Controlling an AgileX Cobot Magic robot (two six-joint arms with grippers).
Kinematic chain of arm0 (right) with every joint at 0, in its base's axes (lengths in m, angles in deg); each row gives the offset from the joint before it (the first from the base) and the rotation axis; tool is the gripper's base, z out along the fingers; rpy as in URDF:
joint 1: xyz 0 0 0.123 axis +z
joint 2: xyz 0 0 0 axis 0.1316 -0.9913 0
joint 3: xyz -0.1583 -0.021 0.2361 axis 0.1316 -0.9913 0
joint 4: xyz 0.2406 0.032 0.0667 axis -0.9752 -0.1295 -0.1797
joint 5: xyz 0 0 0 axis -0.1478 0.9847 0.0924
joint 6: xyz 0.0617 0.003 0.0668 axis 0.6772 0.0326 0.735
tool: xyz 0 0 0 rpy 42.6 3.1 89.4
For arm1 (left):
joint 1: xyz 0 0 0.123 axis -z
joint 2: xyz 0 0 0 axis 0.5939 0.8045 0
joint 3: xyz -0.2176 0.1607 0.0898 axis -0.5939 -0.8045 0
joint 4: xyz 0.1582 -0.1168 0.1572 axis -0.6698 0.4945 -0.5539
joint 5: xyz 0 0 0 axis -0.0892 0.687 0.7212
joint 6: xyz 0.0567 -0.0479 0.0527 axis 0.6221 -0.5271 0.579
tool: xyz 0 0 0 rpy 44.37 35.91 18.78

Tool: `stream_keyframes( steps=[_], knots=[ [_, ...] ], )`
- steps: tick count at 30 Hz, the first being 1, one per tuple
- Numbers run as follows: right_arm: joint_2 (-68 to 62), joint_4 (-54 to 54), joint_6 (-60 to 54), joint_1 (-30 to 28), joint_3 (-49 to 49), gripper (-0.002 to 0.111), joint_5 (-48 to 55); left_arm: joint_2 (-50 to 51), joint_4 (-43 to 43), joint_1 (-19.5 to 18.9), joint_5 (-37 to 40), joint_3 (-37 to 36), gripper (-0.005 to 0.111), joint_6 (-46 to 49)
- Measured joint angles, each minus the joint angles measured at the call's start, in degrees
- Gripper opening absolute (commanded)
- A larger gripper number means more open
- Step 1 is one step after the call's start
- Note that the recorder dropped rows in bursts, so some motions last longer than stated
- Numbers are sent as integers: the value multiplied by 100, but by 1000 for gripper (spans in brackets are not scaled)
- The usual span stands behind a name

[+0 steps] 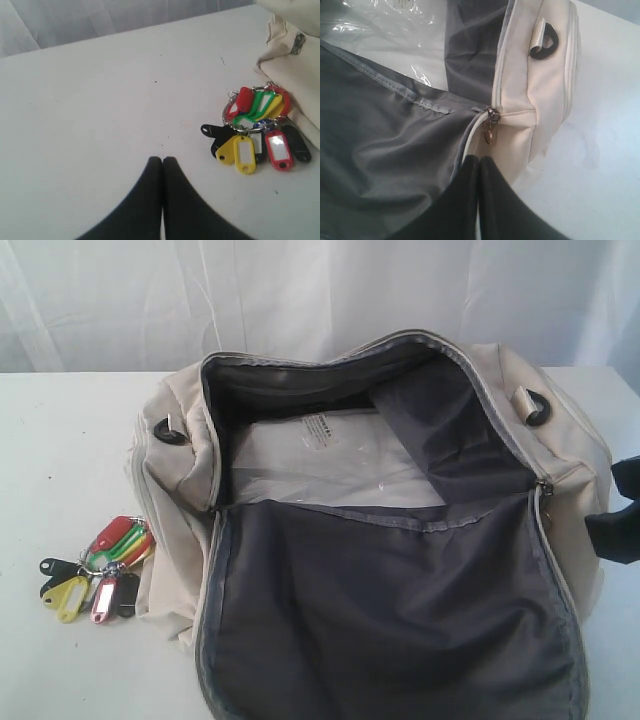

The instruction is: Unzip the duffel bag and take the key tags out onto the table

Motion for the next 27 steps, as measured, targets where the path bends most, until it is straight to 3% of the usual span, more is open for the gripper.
stream_keyframes(
  steps=[11,18,27],
  knots=[
    [0,0,0,0,0,0,0,0,0,0,119,0,0,0],
    [0,0,0,0,0,0,0,0,1007,0,119,0,0,0],
    [0,0,0,0,0,0,0,0,1192,0,119,0,0,0]
  ],
)
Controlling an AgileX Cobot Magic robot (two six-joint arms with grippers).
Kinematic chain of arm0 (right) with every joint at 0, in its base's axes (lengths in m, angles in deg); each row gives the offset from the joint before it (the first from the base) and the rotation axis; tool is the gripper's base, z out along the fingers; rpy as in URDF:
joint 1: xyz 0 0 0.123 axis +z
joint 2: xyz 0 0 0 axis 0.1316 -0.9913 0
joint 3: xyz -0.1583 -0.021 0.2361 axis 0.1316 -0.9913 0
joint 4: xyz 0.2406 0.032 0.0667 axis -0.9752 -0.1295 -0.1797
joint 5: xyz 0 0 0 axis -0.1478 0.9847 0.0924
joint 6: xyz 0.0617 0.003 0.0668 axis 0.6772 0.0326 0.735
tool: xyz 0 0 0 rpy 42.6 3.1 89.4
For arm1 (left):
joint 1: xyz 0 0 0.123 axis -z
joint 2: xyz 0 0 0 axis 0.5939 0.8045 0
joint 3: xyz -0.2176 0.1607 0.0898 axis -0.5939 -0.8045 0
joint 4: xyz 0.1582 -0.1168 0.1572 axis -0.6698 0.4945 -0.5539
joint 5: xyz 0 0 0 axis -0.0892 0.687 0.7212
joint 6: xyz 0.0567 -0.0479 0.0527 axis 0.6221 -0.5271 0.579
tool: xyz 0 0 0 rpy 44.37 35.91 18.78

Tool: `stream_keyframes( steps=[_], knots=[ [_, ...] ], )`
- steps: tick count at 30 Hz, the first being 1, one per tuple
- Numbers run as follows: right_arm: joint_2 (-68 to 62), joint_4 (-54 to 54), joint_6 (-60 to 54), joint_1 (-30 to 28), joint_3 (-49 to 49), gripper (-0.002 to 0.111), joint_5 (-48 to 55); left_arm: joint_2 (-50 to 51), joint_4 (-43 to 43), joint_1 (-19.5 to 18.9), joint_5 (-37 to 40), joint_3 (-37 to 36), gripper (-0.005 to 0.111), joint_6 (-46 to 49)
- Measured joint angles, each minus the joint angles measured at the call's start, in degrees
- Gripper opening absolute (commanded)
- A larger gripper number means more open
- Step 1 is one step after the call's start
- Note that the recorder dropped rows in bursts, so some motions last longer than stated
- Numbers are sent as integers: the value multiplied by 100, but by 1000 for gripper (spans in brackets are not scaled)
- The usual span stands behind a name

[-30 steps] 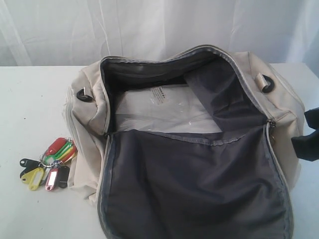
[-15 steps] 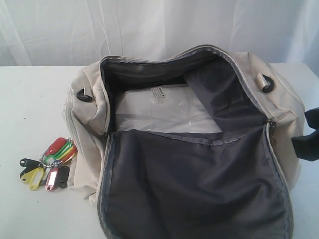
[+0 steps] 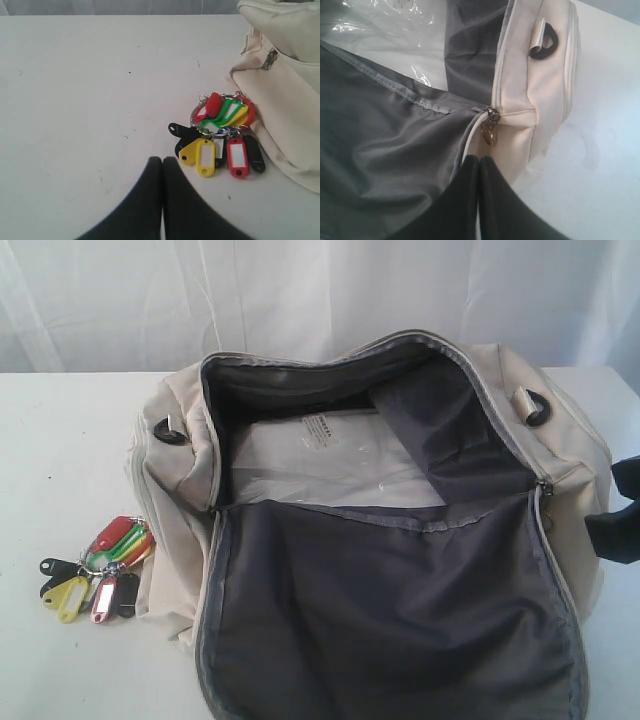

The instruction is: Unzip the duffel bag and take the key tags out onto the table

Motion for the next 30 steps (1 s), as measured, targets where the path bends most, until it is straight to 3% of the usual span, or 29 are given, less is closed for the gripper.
stream_keyframes(
  steps=[19,30],
  knots=[
    [0,0,0,0,0,0,0,0,134,-358,0,0,0,0],
    [0,0,0,0,0,0,0,0,134,-380,116,0,0,0]
  ],
)
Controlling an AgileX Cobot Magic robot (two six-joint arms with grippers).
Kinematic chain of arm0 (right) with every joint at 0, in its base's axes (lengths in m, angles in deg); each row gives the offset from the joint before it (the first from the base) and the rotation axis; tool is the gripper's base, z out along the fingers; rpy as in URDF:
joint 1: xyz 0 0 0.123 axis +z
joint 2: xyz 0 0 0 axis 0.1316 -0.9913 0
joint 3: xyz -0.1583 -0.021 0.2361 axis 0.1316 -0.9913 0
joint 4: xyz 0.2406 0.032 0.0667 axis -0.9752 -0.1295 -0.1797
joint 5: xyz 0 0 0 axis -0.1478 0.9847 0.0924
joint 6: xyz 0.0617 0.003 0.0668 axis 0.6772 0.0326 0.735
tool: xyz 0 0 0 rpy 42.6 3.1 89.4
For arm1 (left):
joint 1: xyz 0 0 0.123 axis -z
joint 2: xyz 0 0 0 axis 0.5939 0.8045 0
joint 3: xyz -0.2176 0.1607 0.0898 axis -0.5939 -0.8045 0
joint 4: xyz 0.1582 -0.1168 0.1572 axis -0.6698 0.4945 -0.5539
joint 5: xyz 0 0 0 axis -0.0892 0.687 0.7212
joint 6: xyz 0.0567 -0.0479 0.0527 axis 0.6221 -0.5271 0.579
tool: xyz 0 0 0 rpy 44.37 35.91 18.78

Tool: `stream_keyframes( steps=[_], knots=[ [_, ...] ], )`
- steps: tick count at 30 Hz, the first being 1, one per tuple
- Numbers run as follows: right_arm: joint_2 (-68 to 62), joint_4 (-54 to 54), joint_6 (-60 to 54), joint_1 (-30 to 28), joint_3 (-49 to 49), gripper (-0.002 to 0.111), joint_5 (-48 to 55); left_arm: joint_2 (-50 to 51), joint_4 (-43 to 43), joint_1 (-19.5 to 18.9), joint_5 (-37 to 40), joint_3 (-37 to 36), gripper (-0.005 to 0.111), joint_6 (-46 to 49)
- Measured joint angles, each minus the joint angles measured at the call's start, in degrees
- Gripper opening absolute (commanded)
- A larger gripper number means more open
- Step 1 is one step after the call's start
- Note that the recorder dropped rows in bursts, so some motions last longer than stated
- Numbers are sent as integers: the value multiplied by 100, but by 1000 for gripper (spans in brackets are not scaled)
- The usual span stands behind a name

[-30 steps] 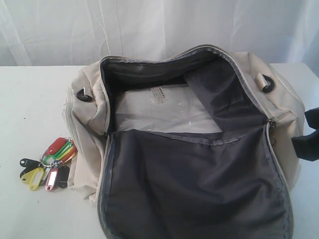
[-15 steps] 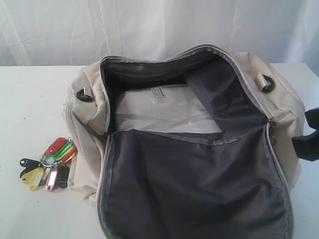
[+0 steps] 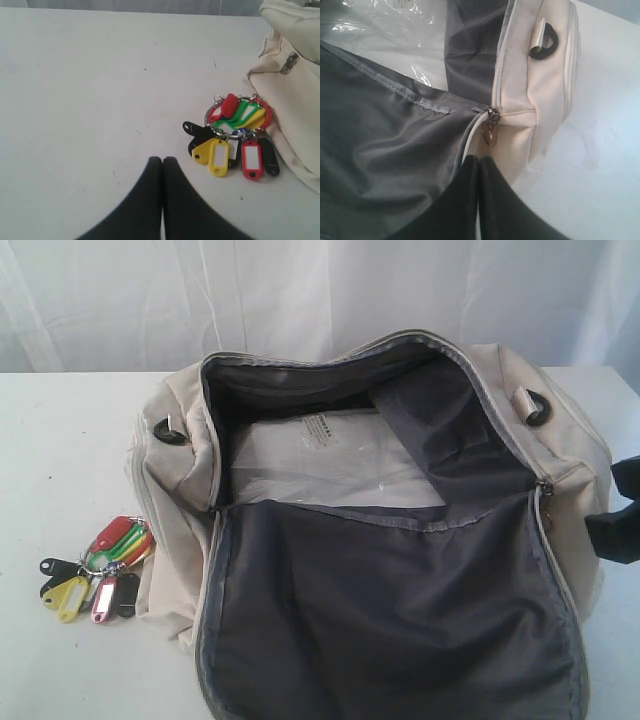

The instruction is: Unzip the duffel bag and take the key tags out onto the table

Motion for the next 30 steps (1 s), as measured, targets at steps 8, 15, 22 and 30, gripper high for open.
stream_keyframes(
  steps=[8,15,22,30],
  knots=[
    [0,0,0,0,0,0,0,0,0,219,193,0,0,0],
    [0,0,0,0,0,0,0,0,0,218,169,0,0,0],
    [481,0,0,0,0,0,0,0,0,218,157,0,0,0],
    [2822,-12,85,-1678,0,0,-22,0,0,218,147,0,0,0]
  ],
)
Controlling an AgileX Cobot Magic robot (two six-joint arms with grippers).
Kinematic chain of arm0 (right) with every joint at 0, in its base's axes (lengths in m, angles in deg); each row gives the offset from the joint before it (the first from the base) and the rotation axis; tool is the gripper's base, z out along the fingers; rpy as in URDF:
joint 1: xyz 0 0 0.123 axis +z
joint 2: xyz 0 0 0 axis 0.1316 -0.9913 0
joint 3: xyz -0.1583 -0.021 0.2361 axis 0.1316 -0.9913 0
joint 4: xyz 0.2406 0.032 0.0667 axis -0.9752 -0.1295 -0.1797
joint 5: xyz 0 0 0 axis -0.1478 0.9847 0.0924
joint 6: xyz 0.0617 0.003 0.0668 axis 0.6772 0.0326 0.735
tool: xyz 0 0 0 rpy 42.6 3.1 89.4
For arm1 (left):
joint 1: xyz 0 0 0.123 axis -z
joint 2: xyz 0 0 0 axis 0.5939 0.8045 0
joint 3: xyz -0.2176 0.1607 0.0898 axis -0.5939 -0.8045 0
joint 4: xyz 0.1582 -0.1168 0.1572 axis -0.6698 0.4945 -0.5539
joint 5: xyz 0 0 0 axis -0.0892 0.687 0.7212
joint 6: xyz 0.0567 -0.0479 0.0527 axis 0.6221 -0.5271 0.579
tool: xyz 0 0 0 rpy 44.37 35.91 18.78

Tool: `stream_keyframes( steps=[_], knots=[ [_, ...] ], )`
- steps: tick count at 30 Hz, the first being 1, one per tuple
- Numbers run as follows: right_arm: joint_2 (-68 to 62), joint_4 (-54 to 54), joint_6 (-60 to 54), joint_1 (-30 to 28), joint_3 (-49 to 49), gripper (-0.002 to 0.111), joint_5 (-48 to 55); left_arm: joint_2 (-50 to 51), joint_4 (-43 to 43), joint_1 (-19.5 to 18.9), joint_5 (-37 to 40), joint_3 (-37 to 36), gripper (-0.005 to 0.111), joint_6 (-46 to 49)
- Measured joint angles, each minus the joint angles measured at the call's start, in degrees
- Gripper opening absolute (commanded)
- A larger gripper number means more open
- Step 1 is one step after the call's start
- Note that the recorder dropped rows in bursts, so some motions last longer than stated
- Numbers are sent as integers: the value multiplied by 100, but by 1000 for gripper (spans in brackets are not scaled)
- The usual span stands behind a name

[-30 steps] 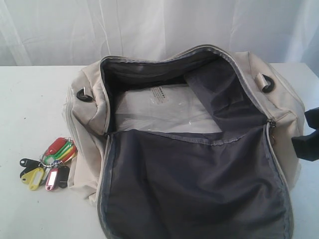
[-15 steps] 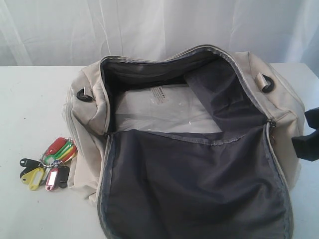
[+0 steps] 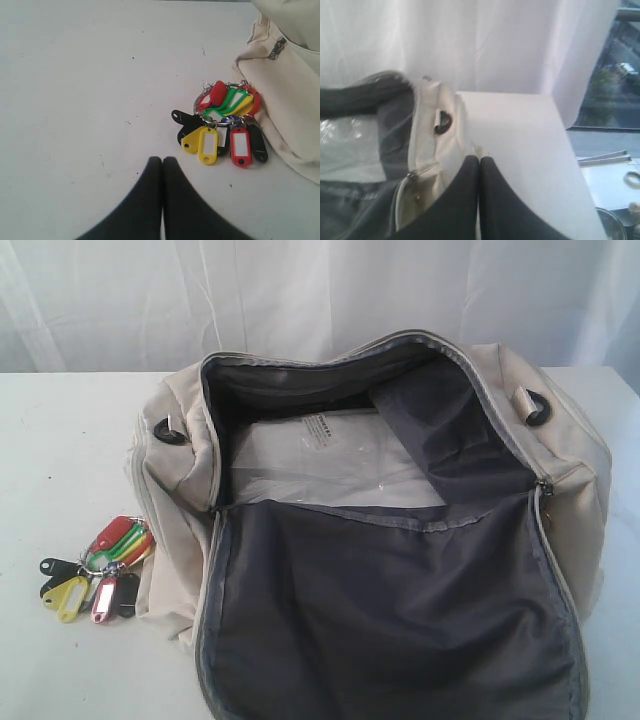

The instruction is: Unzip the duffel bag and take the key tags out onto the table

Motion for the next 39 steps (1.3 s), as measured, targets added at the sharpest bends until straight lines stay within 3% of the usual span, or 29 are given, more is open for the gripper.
stream_keyframes(
  steps=[3,6,10,16,20,29,35,39],
  knots=[
    [688,34,0,-662,-208,0,-79,0,0,0,0,0,0,0],
    [1422,44,0,-1140,-1038,0,-453,0,0,0,0,0,0,0],
    [1595,198,0,-1294,-2070,0,-886,0,0,0,-7,0,0,0],
    [1595,448,0,-1293,-3381,0,-2843,0,0,0,-7,0,0,0],
    [1595,473,0,-1293,-4257,0,-3569,0,0,0,-7,0,0,0],
    [1604,526,0,-1293,-4463,0,-2386,0,0,0,-12,0,0,0],
    [1604,351,0,-1293,-4463,0,-2539,0,0,0,-12,0,0,0],
    [1604,-741,0,-1293,-4463,0,-3003,0,0,0,-12,0,0,0]
  ],
)
